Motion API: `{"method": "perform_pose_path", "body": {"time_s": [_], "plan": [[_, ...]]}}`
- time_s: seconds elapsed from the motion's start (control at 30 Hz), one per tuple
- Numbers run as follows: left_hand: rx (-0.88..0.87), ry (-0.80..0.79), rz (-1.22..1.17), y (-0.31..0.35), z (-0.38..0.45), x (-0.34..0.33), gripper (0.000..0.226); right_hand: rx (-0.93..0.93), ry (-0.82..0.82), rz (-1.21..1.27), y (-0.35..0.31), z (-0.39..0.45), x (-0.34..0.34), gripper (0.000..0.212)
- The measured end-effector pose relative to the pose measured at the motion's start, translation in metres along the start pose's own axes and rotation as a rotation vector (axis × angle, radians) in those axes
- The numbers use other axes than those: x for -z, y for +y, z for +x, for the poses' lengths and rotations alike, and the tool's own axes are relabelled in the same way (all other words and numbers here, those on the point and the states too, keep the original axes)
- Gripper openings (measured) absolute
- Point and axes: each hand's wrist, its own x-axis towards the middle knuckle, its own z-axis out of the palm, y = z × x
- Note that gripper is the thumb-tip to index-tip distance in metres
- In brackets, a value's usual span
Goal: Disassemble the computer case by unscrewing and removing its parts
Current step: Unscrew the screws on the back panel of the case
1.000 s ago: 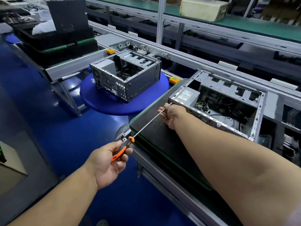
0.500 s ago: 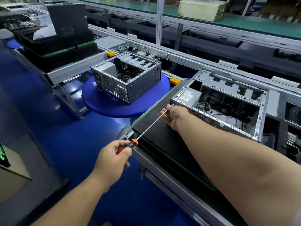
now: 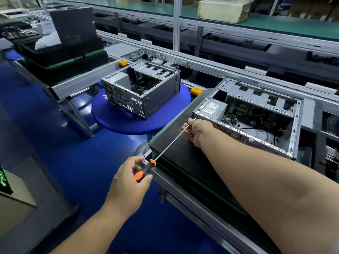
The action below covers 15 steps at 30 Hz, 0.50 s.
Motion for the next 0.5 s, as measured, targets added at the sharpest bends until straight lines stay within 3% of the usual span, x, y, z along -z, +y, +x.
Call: {"method": "perform_pose_path", "body": {"time_s": [0.07,0.13,0.27,0.43,0.5], "plan": [[-0.125,0.034,0.118,-0.004,-0.002,-0.002,0.045,-0.002,0.008,-0.001,0.001,0.002,0.0,0.027],[-0.191,0.07,0.143,-0.008,-0.002,-0.004,0.033,-0.008,0.011,0.01,0.002,0.003,0.0,0.029],[-0.031,0.017,-0.144,-0.005,0.002,-0.006,0.016,0.003,0.022,0.026,0.001,0.004,0.001,0.026],[0.078,-0.077,-0.29,0.001,0.001,-0.005,0.022,0.01,0.026,0.008,0.001,0.004,0.002,0.025],[0.224,-0.159,-0.474,0.005,0.001,-0.005,0.027,0.012,0.03,0.002,0.0,0.004,0.002,0.023]]}}
